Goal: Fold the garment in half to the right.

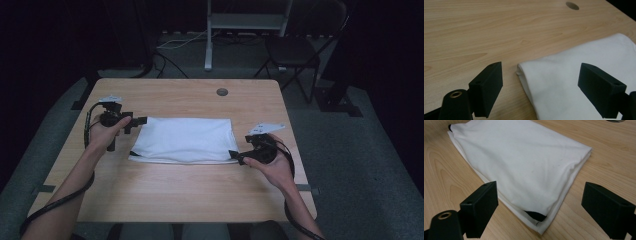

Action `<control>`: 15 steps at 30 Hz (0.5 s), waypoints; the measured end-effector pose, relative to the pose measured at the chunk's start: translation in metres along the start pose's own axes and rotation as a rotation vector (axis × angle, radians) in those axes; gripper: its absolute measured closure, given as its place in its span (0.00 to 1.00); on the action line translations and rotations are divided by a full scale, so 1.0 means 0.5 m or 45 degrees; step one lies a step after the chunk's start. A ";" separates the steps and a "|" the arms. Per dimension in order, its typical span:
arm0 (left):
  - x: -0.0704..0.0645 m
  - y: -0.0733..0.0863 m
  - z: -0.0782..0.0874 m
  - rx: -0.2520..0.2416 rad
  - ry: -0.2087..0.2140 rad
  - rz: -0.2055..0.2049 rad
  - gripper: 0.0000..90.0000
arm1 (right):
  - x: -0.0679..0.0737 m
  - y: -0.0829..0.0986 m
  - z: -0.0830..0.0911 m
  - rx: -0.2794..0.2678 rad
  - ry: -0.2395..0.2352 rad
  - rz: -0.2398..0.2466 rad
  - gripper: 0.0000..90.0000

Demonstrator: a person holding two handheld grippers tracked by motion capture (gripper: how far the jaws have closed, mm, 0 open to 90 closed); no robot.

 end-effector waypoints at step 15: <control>-0.023 0.009 -0.008 0.029 0.019 -0.046 0.22 | -0.023 0.020 0.016 0.007 0.030 -0.038 0.15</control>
Point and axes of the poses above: each handheld gripper's, and its own axes: z roughly backward along the jaws, y roughly out of its underside, x roughly to its left, the point moved 2 cm from there along -z, roughly forward along the jaws, and after that the axes turned 14 degrees about -z, right-handed, at the moved point
